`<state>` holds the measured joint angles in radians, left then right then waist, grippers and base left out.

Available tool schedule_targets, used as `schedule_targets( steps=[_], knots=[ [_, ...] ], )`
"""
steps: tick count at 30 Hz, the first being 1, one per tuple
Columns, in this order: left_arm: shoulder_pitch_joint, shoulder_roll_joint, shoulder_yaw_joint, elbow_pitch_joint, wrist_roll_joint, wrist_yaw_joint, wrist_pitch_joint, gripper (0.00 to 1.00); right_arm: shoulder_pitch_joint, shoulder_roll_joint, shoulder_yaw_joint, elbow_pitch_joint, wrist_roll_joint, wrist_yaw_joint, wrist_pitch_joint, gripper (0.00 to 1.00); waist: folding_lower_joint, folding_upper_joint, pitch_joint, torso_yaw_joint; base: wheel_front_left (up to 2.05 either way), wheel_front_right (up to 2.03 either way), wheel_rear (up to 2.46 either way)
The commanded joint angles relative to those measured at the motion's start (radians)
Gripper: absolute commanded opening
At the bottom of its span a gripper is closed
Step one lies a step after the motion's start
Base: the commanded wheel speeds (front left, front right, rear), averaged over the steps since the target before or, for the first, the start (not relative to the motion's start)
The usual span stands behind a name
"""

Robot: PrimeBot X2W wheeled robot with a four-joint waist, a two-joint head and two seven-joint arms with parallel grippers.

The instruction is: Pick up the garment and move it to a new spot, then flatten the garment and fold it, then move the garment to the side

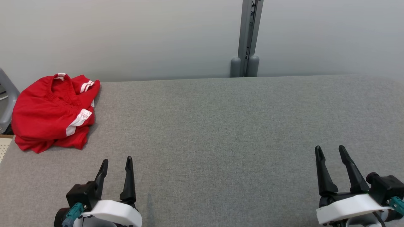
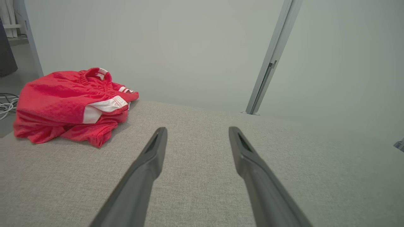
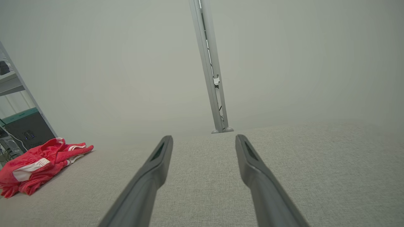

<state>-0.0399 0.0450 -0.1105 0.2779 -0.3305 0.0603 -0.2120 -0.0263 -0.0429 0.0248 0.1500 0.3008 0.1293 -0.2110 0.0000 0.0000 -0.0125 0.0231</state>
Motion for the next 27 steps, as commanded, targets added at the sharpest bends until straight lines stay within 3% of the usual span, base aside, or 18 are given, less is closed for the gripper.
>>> schedule_targets(
  steps=[1,27],
  knots=[
    [0.000,0.006,0.001,0.001,0.028,0.006,-0.011,1.00,0.003,-0.009,0.002,0.004,-0.027,0.002,-0.013,1.00,0.0000,0.0000,0.000,0.001,0.00,0.00,0.00],
    [-0.005,0.008,-0.028,0.054,0.149,0.027,-0.053,1.00,-0.014,-0.011,0.030,0.080,-0.175,0.002,-0.057,1.00,0.0000,0.0000,-0.004,0.007,0.00,0.00,0.00]
  ],
)
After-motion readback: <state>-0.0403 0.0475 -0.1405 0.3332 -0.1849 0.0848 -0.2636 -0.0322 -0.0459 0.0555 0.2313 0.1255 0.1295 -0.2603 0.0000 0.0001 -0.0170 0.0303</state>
